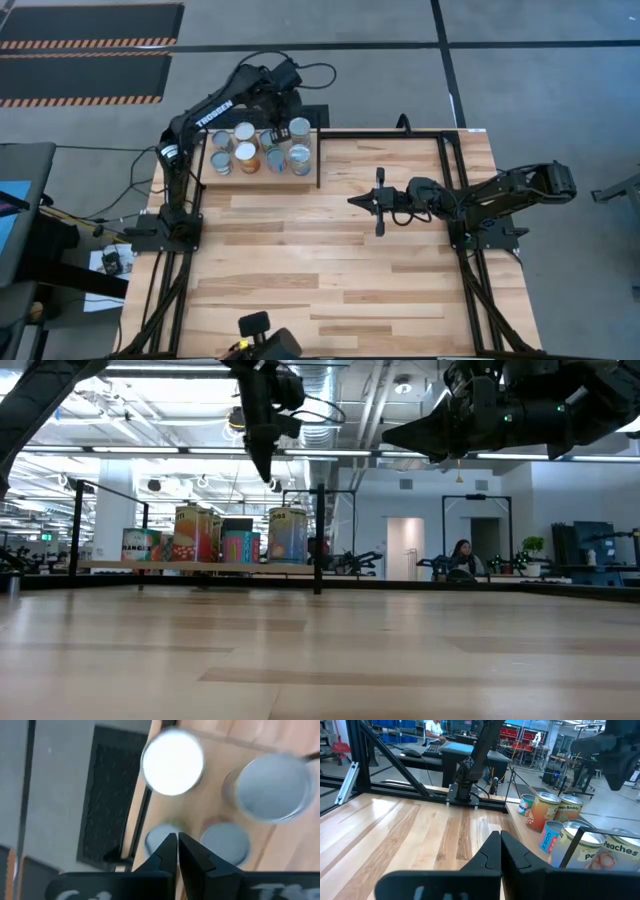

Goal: Pick and place cans onto a shelf
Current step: Adjust the canned corn on the shelf, then return to Home Position

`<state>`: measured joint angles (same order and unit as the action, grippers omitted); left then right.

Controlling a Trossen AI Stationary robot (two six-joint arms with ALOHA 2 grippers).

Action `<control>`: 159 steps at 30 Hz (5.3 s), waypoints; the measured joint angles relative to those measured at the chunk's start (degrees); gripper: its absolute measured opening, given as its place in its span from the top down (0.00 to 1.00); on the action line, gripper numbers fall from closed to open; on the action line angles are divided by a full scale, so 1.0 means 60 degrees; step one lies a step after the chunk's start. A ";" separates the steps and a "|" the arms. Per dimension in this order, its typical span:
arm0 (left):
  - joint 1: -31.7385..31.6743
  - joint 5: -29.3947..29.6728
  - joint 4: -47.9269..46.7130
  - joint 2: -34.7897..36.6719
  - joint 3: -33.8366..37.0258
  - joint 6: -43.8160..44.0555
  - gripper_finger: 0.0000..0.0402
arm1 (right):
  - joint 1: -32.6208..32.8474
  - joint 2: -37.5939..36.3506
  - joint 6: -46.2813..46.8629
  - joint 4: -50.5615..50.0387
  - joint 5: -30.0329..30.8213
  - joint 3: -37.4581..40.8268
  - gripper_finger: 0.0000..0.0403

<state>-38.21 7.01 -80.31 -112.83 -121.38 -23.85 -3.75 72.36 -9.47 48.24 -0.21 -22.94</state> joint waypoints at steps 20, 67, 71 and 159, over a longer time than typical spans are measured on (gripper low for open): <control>-0.0838 0.0623 0.3525 0.0395 0.4755 -0.0268 1.00 | -0.0043 0.0000 -0.0009 -0.0011 0.0000 -0.0002 0.97; 0.2031 -0.2366 1.2511 0.9230 1.3104 0.1670 1.00 | -0.0043 -0.0326 -0.0181 -0.0301 0.0035 -0.0002 0.97; 0.2702 -0.2341 1.3642 1.0802 1.4620 0.2147 1.00 | -0.0043 -0.0556 -0.0183 -0.0601 0.0058 0.0001 0.97; 0.5601 0.0377 1.3934 1.8323 2.0162 0.4588 1.00 | -0.0961 -1.1668 0.0570 -0.7608 0.1769 0.3771 0.91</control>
<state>-4.60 9.28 3.29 -2.89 -0.40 3.68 -9.52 2.35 -6.04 2.59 10.41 -0.32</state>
